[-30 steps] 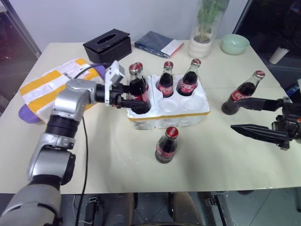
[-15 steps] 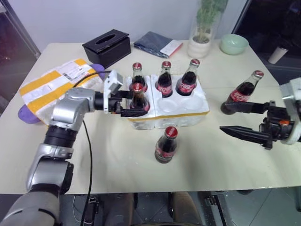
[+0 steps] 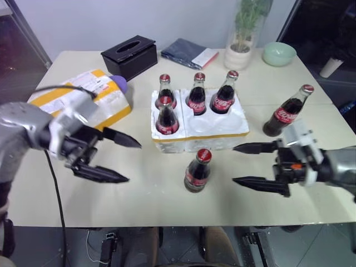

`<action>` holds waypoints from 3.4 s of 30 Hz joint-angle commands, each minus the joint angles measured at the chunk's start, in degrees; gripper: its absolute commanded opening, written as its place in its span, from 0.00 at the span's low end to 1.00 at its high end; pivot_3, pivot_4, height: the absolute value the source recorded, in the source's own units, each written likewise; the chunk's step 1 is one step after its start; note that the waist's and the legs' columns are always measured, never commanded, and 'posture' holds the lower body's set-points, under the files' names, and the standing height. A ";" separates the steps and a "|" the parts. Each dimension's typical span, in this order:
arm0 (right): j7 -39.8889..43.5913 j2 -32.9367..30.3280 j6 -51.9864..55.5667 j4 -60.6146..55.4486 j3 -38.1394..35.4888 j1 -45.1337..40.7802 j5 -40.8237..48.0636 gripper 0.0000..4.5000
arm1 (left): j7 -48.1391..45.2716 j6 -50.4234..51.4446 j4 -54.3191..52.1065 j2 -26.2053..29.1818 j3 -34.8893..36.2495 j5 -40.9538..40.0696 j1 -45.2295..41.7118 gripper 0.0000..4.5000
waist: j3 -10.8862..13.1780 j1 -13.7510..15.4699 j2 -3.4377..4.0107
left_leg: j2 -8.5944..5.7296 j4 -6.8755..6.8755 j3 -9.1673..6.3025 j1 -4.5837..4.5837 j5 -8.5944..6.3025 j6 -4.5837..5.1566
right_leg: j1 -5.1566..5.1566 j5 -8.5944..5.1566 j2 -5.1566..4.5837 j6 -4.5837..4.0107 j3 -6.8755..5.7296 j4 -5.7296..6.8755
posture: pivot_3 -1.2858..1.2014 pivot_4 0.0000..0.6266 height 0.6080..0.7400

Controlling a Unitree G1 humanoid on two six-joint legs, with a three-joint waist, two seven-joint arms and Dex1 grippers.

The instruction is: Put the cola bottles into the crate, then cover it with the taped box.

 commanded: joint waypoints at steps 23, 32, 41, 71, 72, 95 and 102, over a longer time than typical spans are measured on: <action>-2.60 17.48 -5.18 7.05 19.34 -11.12 -11.67 0.62 | 6.64 -8.82 5.70 -5.43 -4.13 6.77 -4.14 1.00 | 0.01 -0.56 -0.01 | 0.04 0.17 -0.01 -0.05 -0.01 0.02 | -0.05 0.12 0.09 0.20 0.01 0.06 | 0.52 0.24 1.00; -5.96 14.70 4.74 4.60 6.26 -21.04 4.36 0.62 | 7.82 -9.43 7.52 -7.35 -4.08 7.19 -5.08 1.00 | 0.04 -0.70 0.01 | 0.05 0.18 -0.03 -0.07 -0.01 0.02 | -0.08 0.14 0.10 0.18 0.01 0.08 | 0.52 0.24 1.00; -11.19 16.45 2.66 20.91 11.35 -38.31 -6.49 0.62 | 9.90 -7.03 7.82 -10.11 -2.64 4.46 -6.96 1.00 | 0.05 -0.53 0.03 | 0.17 0.06 -0.02 -0.07 -0.01 0.02 | -0.17 0.14 0.21 0.16 -0.01 0.07 | 0.52 0.24 1.00; -11.09 26.26 -4.79 38.63 15.92 -38.94 -19.71 0.62 | 15.58 -5.32 5.37 -10.50 -0.17 0.53 -6.73 1.00 | 0.01 -2.01 0.01 | 0.28 -0.57 0.06 0.68 0.00 -0.01 | 0.25 0.16 0.29 0.00 0.03 0.03 | 0.52 0.24 1.00; -11.20 26.69 -4.46 38.03 15.93 -38.47 -19.41 0.62 | 15.53 -5.62 5.71 -10.58 -0.35 0.81 -6.87 1.00 | 0.01 -2.01 0.01 | 0.28 -0.55 0.06 0.68 0.00 -0.01 | 0.28 0.16 0.29 0.00 0.03 0.02 | 0.52 0.24 1.00; -14.83 18.91 7.77 15.89 5.32 -32.04 -13.70 0.98 | 17.01 -4.16 5.36 -13.92 -0.96 -0.34 -8.73 1.00 | 0.03 -1.60 0.04 | 0.27 -0.45 0.05 -0.06 0.06 -0.09 | -0.43 0.18 0.28 -0.01 0.01 0.05 | 0.52 0.24 1.00; -22.40 7.99 27.23 -2.89 -25.61 -13.46 2.22 0.98 | 18.44 -1.79 3.56 -16.34 -2.18 -2.72 -9.87 1.00 | 0.02 -0.32 0.00 | 0.28 -0.49 0.03 -0.04 0.04 -0.07 | -0.36 0.17 0.28 -0.01 -0.03 0.00 | 0.52 0.24 1.00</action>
